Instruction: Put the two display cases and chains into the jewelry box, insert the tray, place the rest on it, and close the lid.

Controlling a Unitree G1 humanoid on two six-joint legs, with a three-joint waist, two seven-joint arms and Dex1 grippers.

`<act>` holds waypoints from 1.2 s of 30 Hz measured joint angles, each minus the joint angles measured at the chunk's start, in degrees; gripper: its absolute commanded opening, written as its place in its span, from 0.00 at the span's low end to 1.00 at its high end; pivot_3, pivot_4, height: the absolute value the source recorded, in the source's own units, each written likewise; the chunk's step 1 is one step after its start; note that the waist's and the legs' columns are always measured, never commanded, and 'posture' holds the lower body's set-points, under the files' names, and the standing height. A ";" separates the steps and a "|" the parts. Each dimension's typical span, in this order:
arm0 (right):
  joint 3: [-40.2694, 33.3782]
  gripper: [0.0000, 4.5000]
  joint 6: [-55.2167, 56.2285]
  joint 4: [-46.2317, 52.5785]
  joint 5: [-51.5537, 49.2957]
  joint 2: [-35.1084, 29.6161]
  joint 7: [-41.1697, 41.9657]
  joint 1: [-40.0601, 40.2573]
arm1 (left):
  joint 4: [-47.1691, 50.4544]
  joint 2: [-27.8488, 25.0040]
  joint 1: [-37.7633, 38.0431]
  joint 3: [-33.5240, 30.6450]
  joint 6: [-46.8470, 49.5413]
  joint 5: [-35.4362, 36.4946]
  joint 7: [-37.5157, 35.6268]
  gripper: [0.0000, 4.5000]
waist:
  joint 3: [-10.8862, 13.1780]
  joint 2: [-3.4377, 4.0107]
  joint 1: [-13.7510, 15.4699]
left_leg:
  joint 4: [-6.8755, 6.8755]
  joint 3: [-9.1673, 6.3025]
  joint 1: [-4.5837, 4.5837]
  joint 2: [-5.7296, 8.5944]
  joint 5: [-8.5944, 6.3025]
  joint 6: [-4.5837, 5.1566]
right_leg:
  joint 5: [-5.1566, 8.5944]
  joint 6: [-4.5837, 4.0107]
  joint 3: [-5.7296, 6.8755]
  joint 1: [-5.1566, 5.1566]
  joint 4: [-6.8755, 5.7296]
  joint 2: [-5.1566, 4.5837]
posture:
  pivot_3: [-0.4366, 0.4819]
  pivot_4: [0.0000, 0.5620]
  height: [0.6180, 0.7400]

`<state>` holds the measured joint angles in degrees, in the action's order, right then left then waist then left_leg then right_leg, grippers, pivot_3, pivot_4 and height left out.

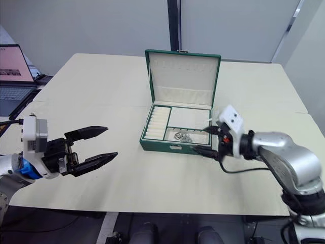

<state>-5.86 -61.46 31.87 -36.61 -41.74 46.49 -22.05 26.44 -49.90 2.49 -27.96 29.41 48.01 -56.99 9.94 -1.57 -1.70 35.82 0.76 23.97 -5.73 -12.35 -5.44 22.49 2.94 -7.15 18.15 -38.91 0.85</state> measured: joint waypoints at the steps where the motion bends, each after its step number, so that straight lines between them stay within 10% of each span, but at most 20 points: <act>1: -2.41 1.00 -0.35 1.84 -1.55 -2.03 0.99 3.30 | -0.53 -0.01 0.91 -0.03 -0.46 -1.00 -0.10 1.00 | 0.00 0.00 0.01 | -0.02 0.01 -0.01 0.00 0.00 0.00 | 0.00 0.00 -0.01 0.00 0.02 0.00 | 0.48 0.27 1.00; 9: -15.06 1.00 1.17 7.65 -7.33 -7.65 5.51 21.42 | -3.48 0.15 4.97 -0.69 -2.68 -5.68 -0.07 1.00 | 0.00 -0.03 -0.21 | 0.01 0.00 -0.03 0.01 -0.01 0.01 | 0.00 0.00 -0.03 -0.04 0.03 0.01 | 0.48 0.27 1.00; 25: -15.95 1.00 3.97 8.20 -7.97 -8.84 2.84 26.26 | -4.16 0.40 3.46 -1.07 1.28 -5.40 3.61 1.00 | -0.01 -0.05 -0.12 | 0.02 -0.04 -0.03 0.02 -0.01 0.01 | 0.00 0.01 0.01 -0.04 0.03 0.01 | 0.48 0.27 1.00; 36: -15.44 0.26 4.40 8.22 -8.01 -9.09 0.81 25.56 | -5.28 0.81 -0.19 2.56 -0.69 -8.29 2.28 0.91 | -0.01 -0.05 -0.09 | 0.02 -0.02 -0.03 0.03 0.00 0.00 | 0.00 0.00 -0.01 -0.08 0.03 0.01 | 0.48 0.27 1.00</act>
<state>-21.30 -57.06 40.09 -44.62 -50.83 47.30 3.50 21.16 -49.09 2.30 -25.40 28.72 39.72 -54.71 9.93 -1.62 -1.80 35.85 0.74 23.94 -5.70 -12.35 -5.44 22.49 2.94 -7.16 18.08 -38.88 0.86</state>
